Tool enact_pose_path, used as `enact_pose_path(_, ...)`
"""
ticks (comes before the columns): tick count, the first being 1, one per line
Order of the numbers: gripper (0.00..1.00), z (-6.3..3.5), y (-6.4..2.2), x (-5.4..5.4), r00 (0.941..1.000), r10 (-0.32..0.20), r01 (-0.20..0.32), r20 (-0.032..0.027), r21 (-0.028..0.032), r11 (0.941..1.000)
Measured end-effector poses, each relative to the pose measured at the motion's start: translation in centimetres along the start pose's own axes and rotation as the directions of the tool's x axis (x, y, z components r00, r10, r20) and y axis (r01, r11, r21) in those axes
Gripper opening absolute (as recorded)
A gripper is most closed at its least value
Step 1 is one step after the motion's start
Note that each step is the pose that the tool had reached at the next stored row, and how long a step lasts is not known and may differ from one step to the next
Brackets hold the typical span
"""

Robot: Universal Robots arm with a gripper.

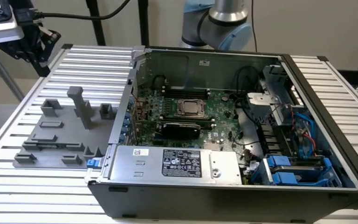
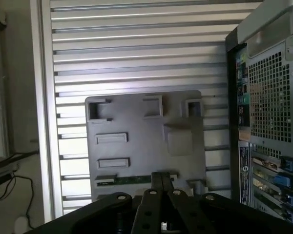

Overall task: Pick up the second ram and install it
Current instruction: 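Reach for the second ram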

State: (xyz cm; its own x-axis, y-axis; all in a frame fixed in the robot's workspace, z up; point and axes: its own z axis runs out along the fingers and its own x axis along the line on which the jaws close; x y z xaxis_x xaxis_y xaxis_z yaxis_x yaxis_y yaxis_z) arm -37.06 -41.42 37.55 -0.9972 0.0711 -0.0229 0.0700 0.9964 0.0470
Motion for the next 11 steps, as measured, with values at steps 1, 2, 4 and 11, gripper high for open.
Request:
enact_pose_path(1, 0.00, 0.11, -0.13, 0.1, 1.0000, 0.000, 0.000, -0.0015, 0.0001, 1.0000)
enact_pose_path(2, 0.00, 0.20, -0.26, 0.2, 1.0000, 0.000, 0.000, -0.0037, 0.0002, 1.0000)
enact_pose_path(4, 0.00, 0.38, -0.55, 0.3, 1.0000, 0.000, 0.000, -0.0089, 0.0005, 1.0000)
enact_pose_path(11, 0.00, 0.92, -1.47, 0.6, 0.9996, 0.000, 0.001, -0.0277, 0.0018, 1.0000)
